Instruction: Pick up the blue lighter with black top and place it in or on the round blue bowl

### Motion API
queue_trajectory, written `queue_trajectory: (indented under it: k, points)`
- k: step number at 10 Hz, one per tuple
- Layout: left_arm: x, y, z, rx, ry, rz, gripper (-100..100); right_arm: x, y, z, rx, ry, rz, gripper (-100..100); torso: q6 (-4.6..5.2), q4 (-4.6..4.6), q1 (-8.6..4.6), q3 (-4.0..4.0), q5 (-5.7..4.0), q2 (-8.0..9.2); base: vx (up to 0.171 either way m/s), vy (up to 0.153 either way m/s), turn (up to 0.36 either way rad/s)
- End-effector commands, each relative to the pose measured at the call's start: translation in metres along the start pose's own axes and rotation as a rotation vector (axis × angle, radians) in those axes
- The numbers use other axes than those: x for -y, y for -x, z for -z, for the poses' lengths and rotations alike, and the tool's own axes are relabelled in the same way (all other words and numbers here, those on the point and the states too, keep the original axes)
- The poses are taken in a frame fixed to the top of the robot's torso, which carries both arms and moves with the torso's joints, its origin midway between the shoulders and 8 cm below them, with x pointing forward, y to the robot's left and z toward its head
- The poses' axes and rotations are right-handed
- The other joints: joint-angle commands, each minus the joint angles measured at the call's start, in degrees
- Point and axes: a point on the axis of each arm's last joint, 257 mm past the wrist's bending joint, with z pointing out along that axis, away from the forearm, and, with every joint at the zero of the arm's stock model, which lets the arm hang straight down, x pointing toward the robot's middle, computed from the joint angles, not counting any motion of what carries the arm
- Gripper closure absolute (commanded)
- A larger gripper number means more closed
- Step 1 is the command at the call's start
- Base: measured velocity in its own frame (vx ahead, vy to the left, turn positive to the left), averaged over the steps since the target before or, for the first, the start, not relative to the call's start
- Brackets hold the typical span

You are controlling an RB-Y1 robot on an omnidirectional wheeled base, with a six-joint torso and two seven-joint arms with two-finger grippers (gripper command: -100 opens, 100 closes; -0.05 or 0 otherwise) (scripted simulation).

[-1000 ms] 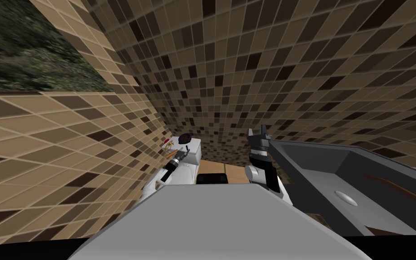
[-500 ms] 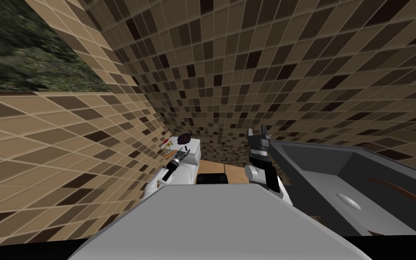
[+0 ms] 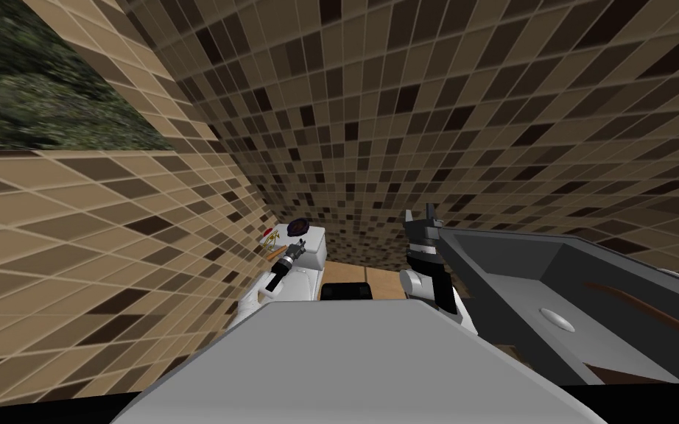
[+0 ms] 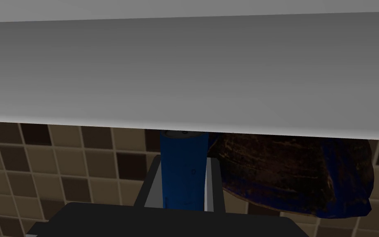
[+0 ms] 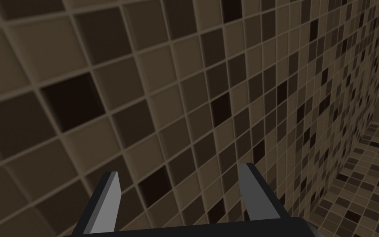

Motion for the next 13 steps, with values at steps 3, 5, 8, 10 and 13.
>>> queue_trajectory:
  k: [3, 5, 8, 10, 13]
  points:
    - [0.000, 0.000, 0.000, 0.000, 0.000, 0.000, 100, 0.000, 0.000, 0.000, 0.000, 0.000, 0.000, 0, 0.00, 0.00, 0.01, 0.00, 0.00, -0.01, 0.000, 0.000, 0.000]
    - [0.009, -0.002, 0.007, -0.001, -0.014, -0.001, 100, 0.000, 0.000, 0.000, 0.000, 0.000, 0.000, 0, 0.00, 0.00, 0.01, 0.00, 0.00, -0.01, 0.002, 0.006, 0.049]
    - [0.012, -0.002, 0.009, 0.000, -0.019, -0.002, 0, 0.000, 0.000, 0.000, 0.000, 0.000, 0.000, 0, -0.03, -0.01, 0.08, 0.00, 0.02, 0.02, 0.004, 0.011, 0.060]
    - [-0.009, -0.003, 0.023, -0.027, 0.007, 0.009, 100, 0.000, 0.000, 0.000, 0.000, 0.000, 0.000, 0, -0.05, 0.02, 0.07, 0.11, 0.01, 0.23, -0.085, 0.007, -0.072]
    - [-0.036, 0.001, 0.038, -0.054, 0.039, 0.019, 100, 0.000, 0.000, 0.000, 0.000, 0.000, 0.000, 0, -0.12, 0.08, 0.27, 0.28, 0.05, 0.50, -0.102, 0.034, -0.049]
